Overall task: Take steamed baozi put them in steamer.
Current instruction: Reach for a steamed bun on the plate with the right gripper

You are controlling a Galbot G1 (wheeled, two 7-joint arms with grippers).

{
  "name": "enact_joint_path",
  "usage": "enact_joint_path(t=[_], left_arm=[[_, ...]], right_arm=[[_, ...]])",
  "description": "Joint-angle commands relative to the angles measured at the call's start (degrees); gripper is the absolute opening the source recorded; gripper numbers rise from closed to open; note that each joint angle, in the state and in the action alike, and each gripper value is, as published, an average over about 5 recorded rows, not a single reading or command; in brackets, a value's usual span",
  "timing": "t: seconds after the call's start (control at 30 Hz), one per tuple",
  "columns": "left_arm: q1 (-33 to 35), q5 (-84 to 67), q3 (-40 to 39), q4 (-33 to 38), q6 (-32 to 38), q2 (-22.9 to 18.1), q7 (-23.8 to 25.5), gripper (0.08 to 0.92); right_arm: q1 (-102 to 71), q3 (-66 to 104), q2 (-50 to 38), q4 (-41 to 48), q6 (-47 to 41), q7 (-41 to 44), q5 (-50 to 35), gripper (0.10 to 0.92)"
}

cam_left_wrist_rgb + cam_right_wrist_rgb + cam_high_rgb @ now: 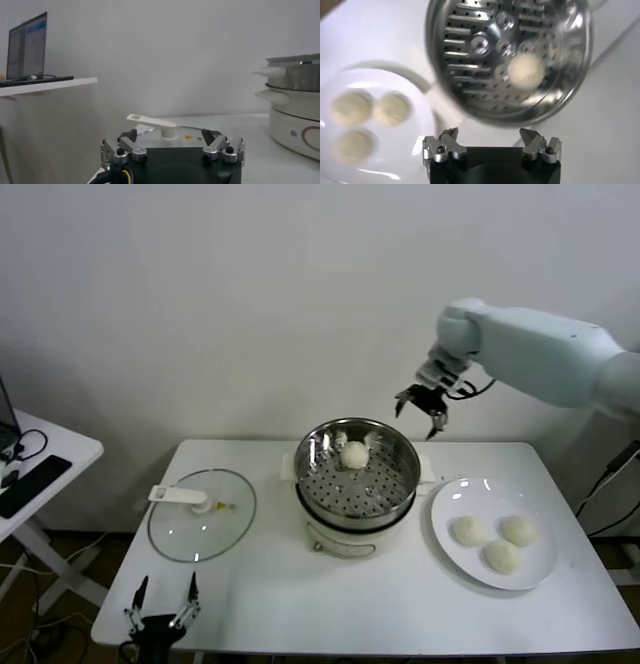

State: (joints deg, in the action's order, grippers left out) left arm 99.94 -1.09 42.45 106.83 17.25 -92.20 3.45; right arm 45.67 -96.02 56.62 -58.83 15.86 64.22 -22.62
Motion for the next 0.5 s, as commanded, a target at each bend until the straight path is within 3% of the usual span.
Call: enact_joint_path(t=[0.03,0.23,0.5], left_arm=[[-0.3,0.1,-0.2,-0.5,0.0,-2.2,0.0,0.823],[-0.6,0.1,-0.4,-0.9,-0.1,-2.2,0.0,0.823],[-0.3,0.1,-0.1,-0.7,-0.2,-1.9,0.1,0.823]], right_arm=[[2.0,-7.3,-15.7,-14.4,-19.6,-1.6,-8.5,0.823],[-8.3,0.0,-20.6,-18.6,-26.9,-5.6,-4.4,0.823],[-20.1,9.4,-21.9,-17.1,-30.5,-8.2,2.8,0.823]])
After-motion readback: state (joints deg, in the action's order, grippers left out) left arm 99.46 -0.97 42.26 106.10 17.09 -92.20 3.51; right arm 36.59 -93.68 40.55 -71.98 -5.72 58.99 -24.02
